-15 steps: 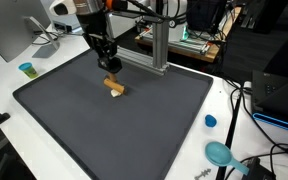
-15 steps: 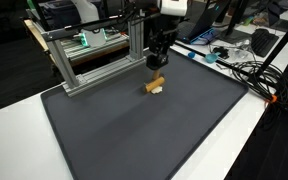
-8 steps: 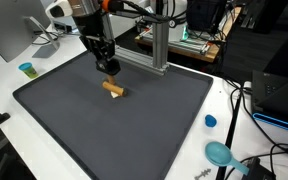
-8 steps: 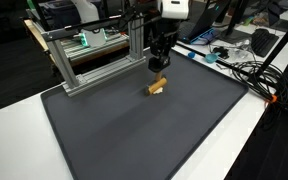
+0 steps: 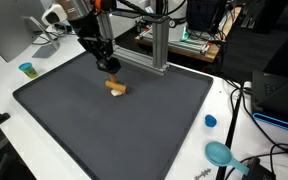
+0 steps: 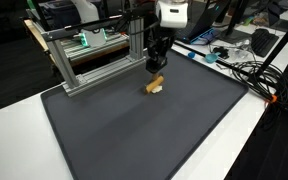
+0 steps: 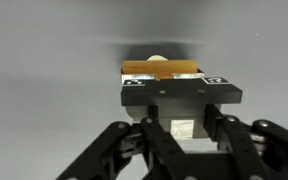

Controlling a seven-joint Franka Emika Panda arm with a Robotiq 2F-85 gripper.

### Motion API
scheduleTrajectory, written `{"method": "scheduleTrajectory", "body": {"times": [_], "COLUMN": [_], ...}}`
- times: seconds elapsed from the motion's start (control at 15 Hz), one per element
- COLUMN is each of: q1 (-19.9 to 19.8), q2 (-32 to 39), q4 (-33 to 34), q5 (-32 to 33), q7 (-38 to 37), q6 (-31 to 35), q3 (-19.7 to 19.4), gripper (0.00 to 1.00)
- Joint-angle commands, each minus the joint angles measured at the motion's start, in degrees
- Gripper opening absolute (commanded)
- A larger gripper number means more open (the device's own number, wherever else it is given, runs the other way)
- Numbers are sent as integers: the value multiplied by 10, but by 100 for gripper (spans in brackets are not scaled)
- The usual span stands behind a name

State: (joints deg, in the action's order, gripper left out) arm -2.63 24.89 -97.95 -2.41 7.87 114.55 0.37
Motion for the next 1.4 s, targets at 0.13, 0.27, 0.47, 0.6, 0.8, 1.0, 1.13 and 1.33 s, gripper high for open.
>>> {"method": "scheduleTrajectory", "body": {"times": [0.13, 0.27, 0.47, 0.6, 0.8, 1.0, 1.13, 1.33], "q1": [-9, -8, -7, -6, 0, 8, 21, 41], "q2": [42, 50, 61, 68, 30, -18, -42, -67], "q4": [38, 49, 59, 61, 41, 4, -15, -39], "q5": [-21, -20, -18, -17, -4, 4, 18, 63], "q7": [18, 17, 14, 10, 6, 8, -14, -63], "q6": [-46, -56, -73, -85, -101, -85, -57, -32], "q3": [8, 8, 8, 8, 6, 9, 5, -4], "gripper": [21, 21, 21, 21, 21, 21, 21, 21]}}
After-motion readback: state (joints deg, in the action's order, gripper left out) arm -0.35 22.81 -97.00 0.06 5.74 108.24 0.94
